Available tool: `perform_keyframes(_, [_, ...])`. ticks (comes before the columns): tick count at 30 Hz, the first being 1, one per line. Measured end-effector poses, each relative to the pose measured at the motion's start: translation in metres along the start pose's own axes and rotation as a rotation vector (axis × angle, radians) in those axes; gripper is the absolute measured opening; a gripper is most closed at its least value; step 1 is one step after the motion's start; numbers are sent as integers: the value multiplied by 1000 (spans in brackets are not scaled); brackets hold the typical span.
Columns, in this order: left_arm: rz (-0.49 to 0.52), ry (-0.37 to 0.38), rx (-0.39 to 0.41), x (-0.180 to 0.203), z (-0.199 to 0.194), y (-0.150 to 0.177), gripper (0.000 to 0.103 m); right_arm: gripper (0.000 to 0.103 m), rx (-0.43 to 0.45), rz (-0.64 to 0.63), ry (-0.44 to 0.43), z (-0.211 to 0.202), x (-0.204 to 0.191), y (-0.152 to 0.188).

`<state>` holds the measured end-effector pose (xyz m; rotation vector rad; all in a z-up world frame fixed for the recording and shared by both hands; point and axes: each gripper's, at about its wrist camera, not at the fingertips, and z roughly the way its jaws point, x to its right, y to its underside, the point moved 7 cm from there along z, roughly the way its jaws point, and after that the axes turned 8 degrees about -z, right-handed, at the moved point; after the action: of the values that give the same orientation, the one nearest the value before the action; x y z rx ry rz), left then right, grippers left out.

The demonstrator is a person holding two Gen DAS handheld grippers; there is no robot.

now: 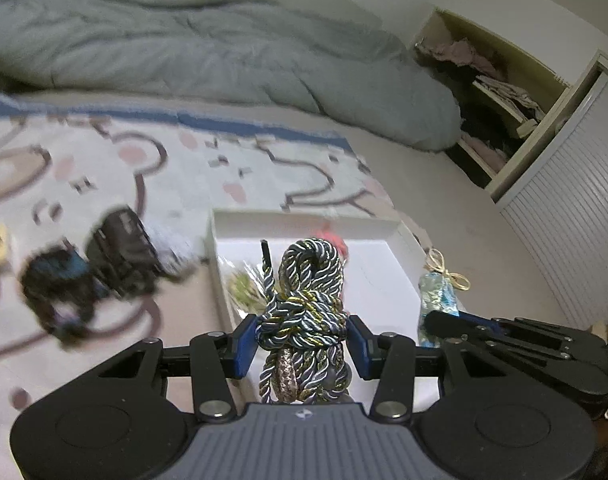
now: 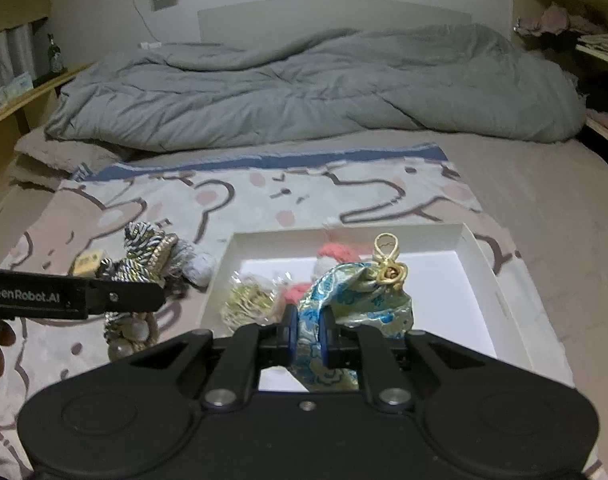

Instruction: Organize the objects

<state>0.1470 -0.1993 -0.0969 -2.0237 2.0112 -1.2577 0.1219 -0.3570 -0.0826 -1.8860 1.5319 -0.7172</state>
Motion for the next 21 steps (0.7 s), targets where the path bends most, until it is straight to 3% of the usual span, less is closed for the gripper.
perform_keyframes(5, [-57,23,-69,-1,26,17,48,11,-51,6,8,10,8,14])
perform_keyframes(14, [-81,-49,-130,-12,50,34,49,11,-129,-3,-42,25,-1,31])
perform_keyframes(16, [-69,-52,-122,-12,49,33,51,11,-141,5,-70,29,-4,32])
perform_keyframes(18, [-56,-52,-122,-11,48,31,61,12,-156,18,-122,33,-9,35])
perform_keyframes(19, [-49,-57,-119,-11,47,30,62,13,-164,22,-153,34,-12,36])
perform_keyframes(21, [-34,-66,-121,-11,46,30,62,28,-180,29,-176,37,-16,39])
